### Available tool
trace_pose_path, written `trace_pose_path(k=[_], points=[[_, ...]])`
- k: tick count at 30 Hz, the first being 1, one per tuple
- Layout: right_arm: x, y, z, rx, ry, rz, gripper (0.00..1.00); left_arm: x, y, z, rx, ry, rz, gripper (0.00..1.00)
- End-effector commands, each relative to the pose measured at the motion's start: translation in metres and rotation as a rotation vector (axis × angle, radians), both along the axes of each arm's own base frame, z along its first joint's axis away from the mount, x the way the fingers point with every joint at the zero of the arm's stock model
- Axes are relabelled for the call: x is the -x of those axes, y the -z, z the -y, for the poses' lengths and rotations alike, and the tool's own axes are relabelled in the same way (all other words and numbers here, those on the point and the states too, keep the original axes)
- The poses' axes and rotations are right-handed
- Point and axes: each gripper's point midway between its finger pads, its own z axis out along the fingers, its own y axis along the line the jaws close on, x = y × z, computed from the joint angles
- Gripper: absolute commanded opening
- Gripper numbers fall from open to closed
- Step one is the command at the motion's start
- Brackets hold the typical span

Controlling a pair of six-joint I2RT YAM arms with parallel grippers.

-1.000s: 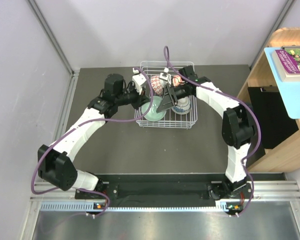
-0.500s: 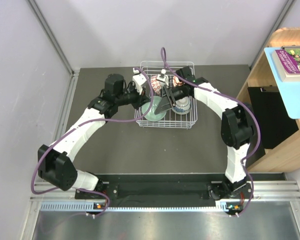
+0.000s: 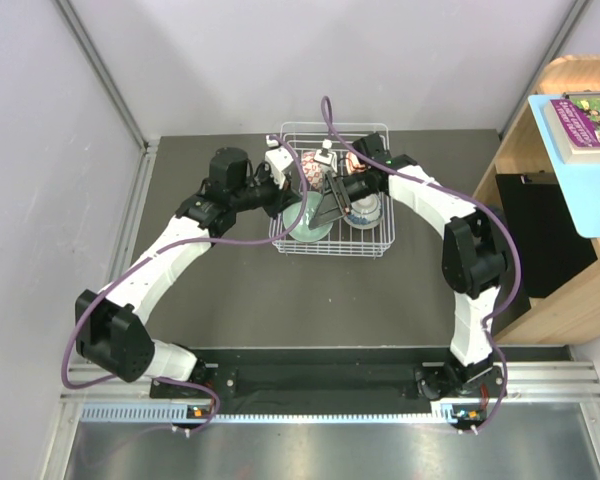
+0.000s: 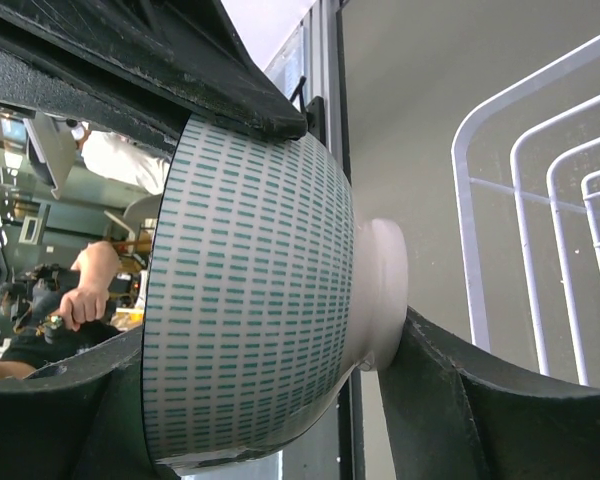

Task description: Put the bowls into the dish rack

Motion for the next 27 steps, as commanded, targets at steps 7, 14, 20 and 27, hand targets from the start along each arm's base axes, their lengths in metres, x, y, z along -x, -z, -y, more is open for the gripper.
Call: trace_pose_path(k=[7,14,20,27], points=[[0.014,-0.043,-0.004,-0.144,-0.086,0.118,0.00,0.003,-0.040,0.012,0.077,0.055,0.114,0.09],[0.010,-0.040,-0.004,-0.111,-0.050,0.155,0.00,0.006,-0.043,0.013,0.084,0.066,0.111,0.37],[0.004,-0.038,-0.004,-0.079,-0.017,0.188,0.00,0.007,-0.043,0.011,0.081,0.057,0.115,0.37],[-0.027,-0.022,0.004,0.027,0.111,0.234,0.00,0.003,-0.049,0.001,0.067,0.003,0.144,0.29]])
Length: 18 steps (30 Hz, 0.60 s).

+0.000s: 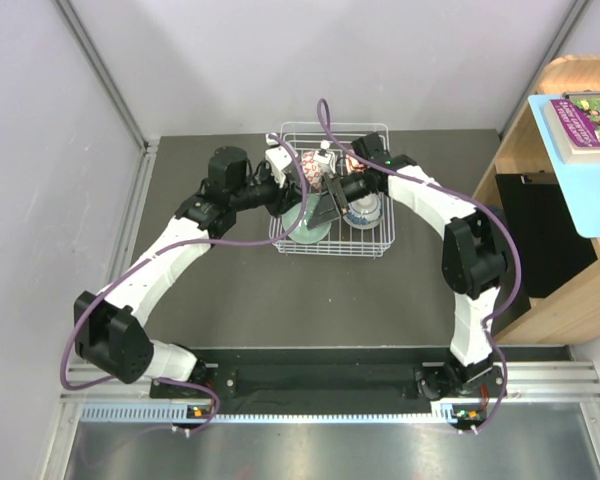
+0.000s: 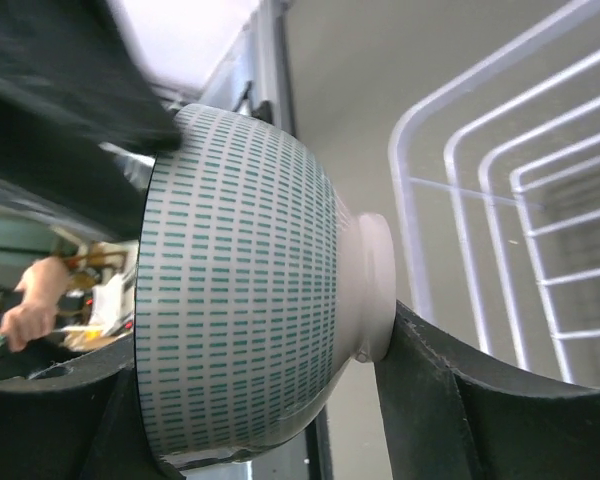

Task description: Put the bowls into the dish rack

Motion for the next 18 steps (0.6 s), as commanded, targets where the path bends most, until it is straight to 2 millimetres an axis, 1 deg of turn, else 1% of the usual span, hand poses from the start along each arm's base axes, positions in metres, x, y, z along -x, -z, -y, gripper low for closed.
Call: trace_pose_path(k=[1,3,4,6,7,9,10,12,13,14,18], points=[[-0.026,-0.030,0.009,0.002,0.095,0.187,0.00,-0.002,-0.040,-0.009,0.039,-0.055,0.116,0.29],[-0.037,-0.027,0.013,0.034,0.139,0.204,0.00,-0.007,-0.041,-0.015,0.032,-0.087,0.125,0.29],[-0.045,-0.023,0.018,0.065,0.175,0.217,0.00,-0.008,-0.042,-0.017,0.032,-0.094,0.127,0.30],[-0.053,-0.022,0.022,0.093,0.212,0.240,0.00,-0.012,-0.043,-0.024,0.033,-0.115,0.128,0.36],[-0.060,-0.022,0.027,0.124,0.250,0.265,0.00,-0.014,-0.042,-0.026,0.032,-0.120,0.125,0.50],[-0.067,-0.020,0.031,0.160,0.286,0.296,0.00,-0.019,-0.040,-0.033,0.029,-0.140,0.120,0.65],[-0.073,-0.019,0.036,0.198,0.327,0.324,0.00,-0.020,-0.038,-0.035,0.024,-0.144,0.123,0.83],[-0.080,-0.017,0.042,0.243,0.366,0.362,0.00,-0.024,-0.033,-0.041,0.008,-0.161,0.116,0.94],[-0.086,-0.016,0.050,0.287,0.407,0.387,0.00,-0.025,-0.030,-0.043,-0.001,-0.165,0.116,0.98],[-0.090,-0.015,0.054,0.316,0.416,0.431,0.00,-0.028,-0.027,-0.048,-0.005,-0.177,0.109,0.99],[-0.104,-0.014,0.073,0.427,0.486,0.524,0.00,-0.031,-0.012,-0.058,-0.030,-0.191,0.082,0.99]])
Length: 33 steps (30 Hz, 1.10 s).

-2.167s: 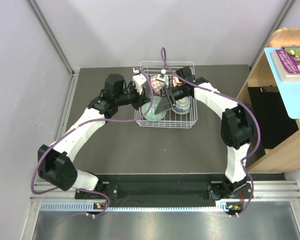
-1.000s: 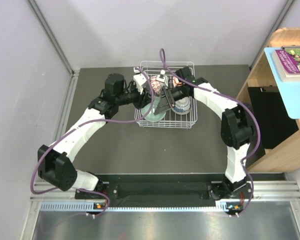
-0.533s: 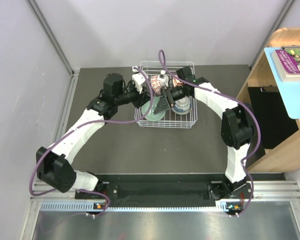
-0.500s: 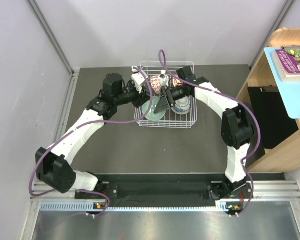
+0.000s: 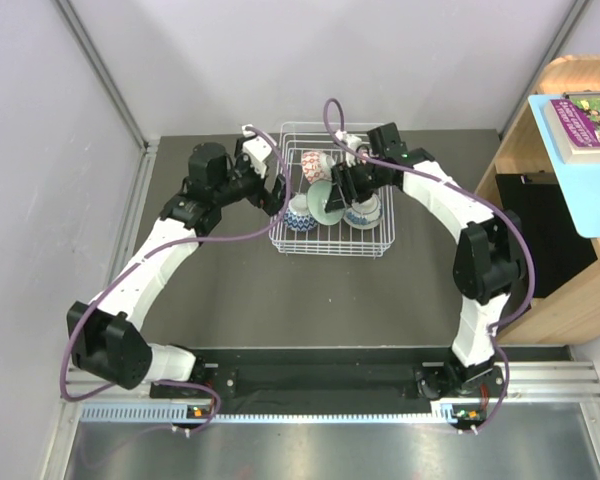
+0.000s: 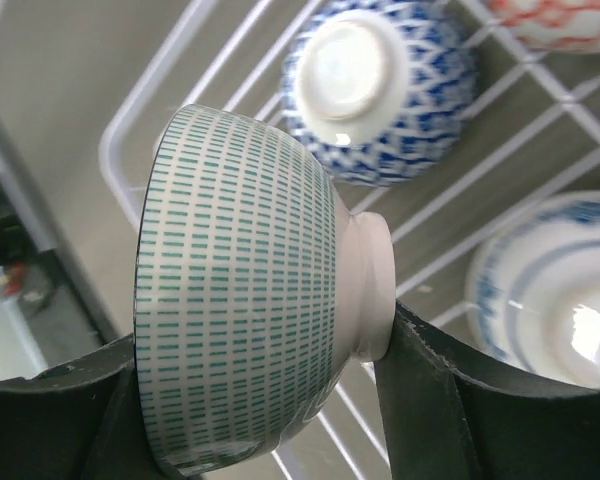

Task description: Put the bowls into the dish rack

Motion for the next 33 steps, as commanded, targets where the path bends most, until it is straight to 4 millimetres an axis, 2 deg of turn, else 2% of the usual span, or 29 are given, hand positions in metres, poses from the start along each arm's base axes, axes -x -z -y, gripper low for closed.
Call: trace_pose_path(k=[1,7,13,18,24,30,31,32,33], points=[[-0.030,-0.048,0.027,0.125,0.093,0.272,0.00,-0.003,0.006,-0.013,-0.023,-0.019,0.012,0.99],[-0.043,-0.035,0.048,0.310,0.126,0.379,0.00,0.006,0.026,-0.019,-0.050,-0.004,-0.025,0.99],[-0.056,-0.022,0.053,0.458,0.116,0.479,0.00,0.011,0.047,-0.027,-0.058,0.008,-0.076,0.99],[-0.057,-0.016,0.046,0.595,0.072,0.589,0.00,0.018,0.065,-0.037,-0.058,0.009,-0.120,0.99],[-0.052,-0.005,0.038,0.738,0.032,0.696,0.00,0.021,0.074,-0.046,-0.038,0.005,-0.138,0.99],[-0.048,0.007,0.033,0.809,0.037,0.698,0.00,0.019,0.080,-0.050,-0.017,-0.021,-0.136,0.99],[-0.049,0.004,0.031,0.797,0.047,0.694,0.00,0.015,0.077,-0.050,-0.010,-0.031,-0.109,0.99],[-0.046,0.005,0.031,0.797,0.044,0.677,0.00,0.014,0.086,-0.053,-0.011,-0.054,-0.120,0.99],[-0.044,0.006,0.028,0.783,0.053,0.663,0.00,0.011,0.086,-0.053,-0.007,-0.063,-0.107,0.99]])
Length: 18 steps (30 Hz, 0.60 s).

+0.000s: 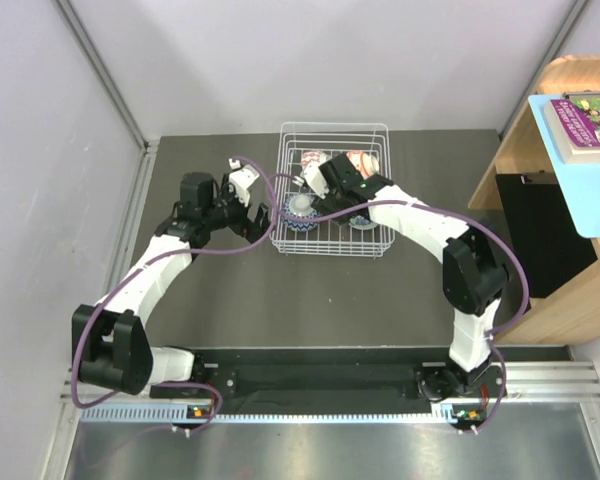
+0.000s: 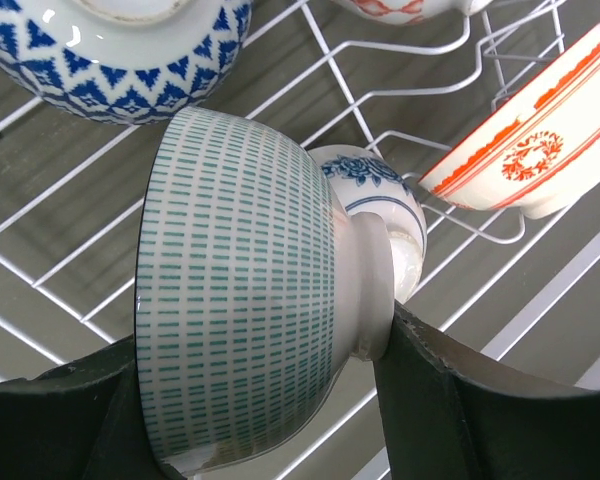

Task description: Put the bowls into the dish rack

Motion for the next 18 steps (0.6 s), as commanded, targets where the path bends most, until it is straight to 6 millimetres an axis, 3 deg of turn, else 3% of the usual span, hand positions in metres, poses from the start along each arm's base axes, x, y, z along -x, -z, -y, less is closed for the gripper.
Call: trace_pose_path(k=[1,4,7,8,14,18], points=[[-0.015,-0.031,-0.010,-0.057,0.055,0.094,0.00,-0.015,-0.011,-0.002,0.038,-0.042,0.099,0.99],[-0.011,-0.041,-0.012,-0.106,0.078,0.094,0.00,-0.026,-0.001,-0.003,0.024,-0.067,0.079,0.99],[-0.008,-0.053,-0.012,-0.142,0.091,0.105,0.00,-0.038,0.000,-0.001,0.021,-0.067,0.071,0.99],[-0.008,-0.055,-0.012,-0.149,0.094,0.105,0.00,-0.046,-0.008,0.001,0.030,-0.065,0.104,0.99],[0.002,-0.072,-0.017,-0.225,0.092,0.095,0.00,-0.079,0.001,-0.005,0.014,-0.156,0.095,0.99],[0.004,-0.076,-0.013,-0.243,0.114,0.098,0.00,-0.089,0.015,-0.005,-0.001,-0.174,0.068,0.89]])
